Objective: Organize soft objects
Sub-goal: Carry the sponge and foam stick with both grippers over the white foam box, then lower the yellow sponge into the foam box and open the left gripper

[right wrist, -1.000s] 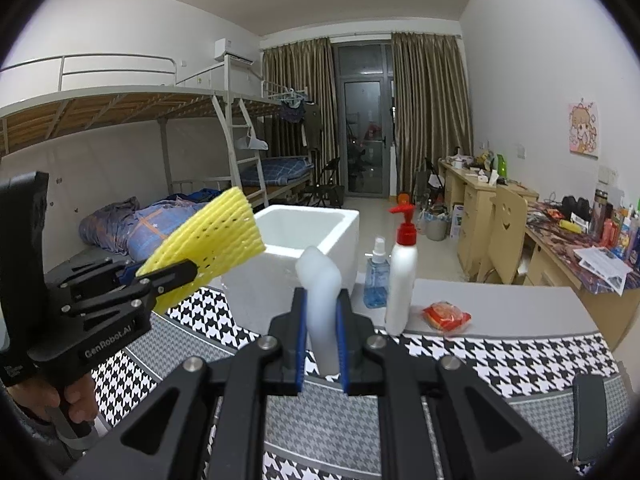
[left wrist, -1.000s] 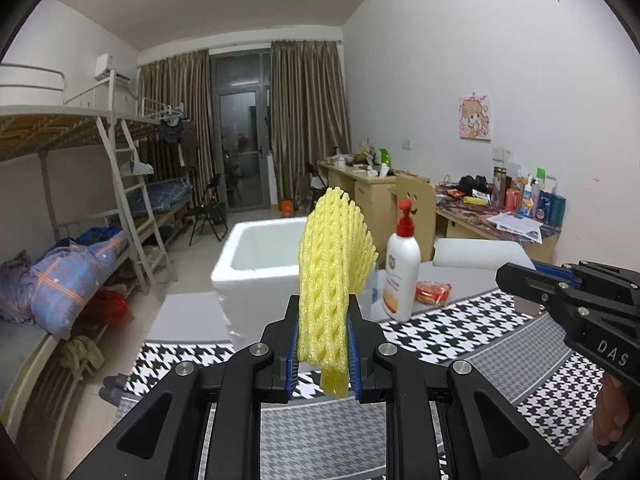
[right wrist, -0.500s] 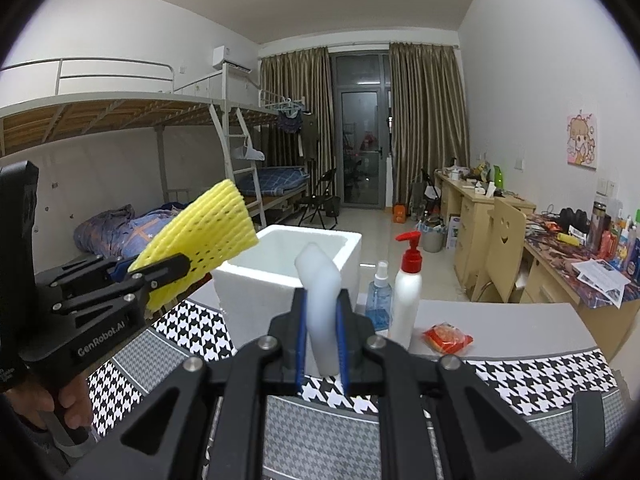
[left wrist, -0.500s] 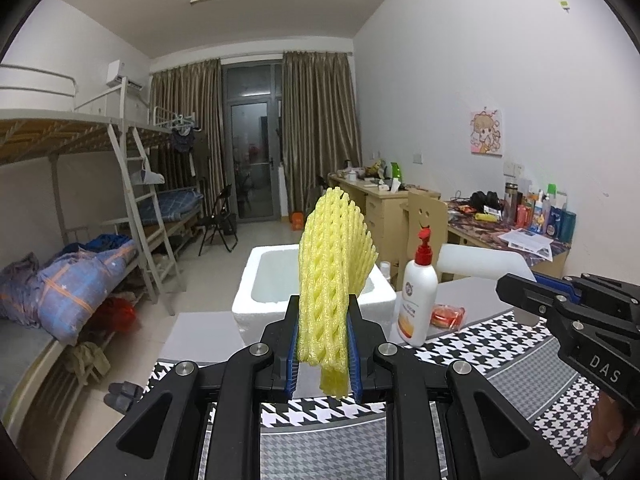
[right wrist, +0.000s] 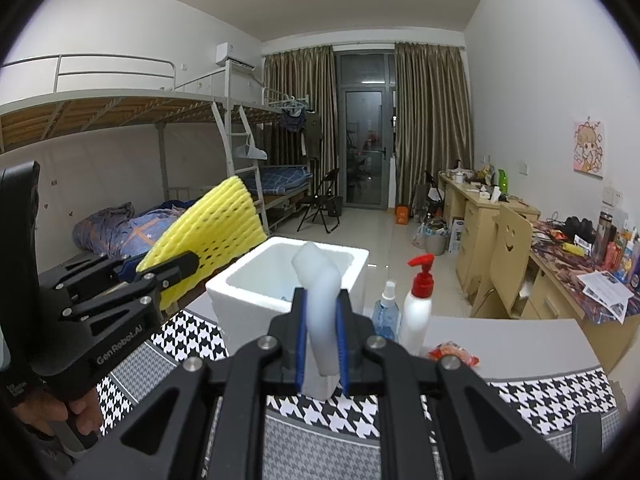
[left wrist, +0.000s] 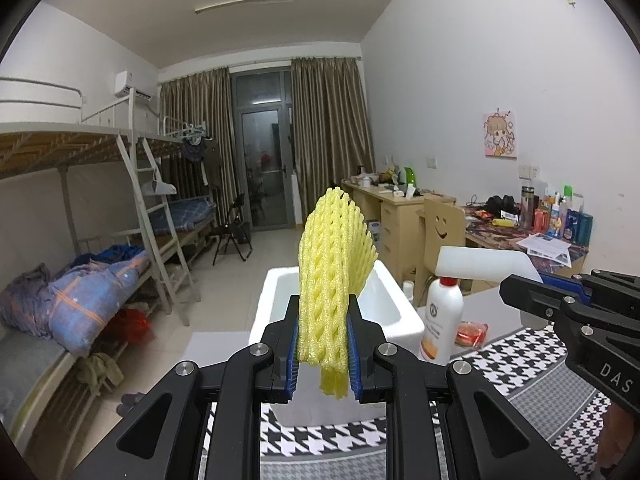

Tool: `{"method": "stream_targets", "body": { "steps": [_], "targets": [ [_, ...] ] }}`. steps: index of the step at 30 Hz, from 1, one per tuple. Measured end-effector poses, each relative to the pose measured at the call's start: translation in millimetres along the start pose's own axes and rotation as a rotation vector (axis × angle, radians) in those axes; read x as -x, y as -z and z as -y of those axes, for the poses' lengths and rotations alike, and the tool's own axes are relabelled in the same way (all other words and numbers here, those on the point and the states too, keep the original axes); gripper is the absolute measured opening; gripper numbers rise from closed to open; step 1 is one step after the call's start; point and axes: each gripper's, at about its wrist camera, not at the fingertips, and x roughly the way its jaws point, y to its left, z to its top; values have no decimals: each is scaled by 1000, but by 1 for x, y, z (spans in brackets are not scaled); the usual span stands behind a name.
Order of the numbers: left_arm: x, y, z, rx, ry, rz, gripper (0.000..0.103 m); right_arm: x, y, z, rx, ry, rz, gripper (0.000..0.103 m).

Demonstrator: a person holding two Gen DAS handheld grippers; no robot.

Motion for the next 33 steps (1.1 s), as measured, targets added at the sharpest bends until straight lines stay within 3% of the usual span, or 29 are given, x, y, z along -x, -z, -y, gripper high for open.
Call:
{"method": "stream_targets", "body": {
  "steps": [21,33],
  "targets": [
    [-42,-23,-5,13,-51,3,21,-29,-18,1,-4,25,9,16],
    [-74,-21,-16,27,-10,-47,21,-45,-24,3,-17,33,2,16]
  ]
}}
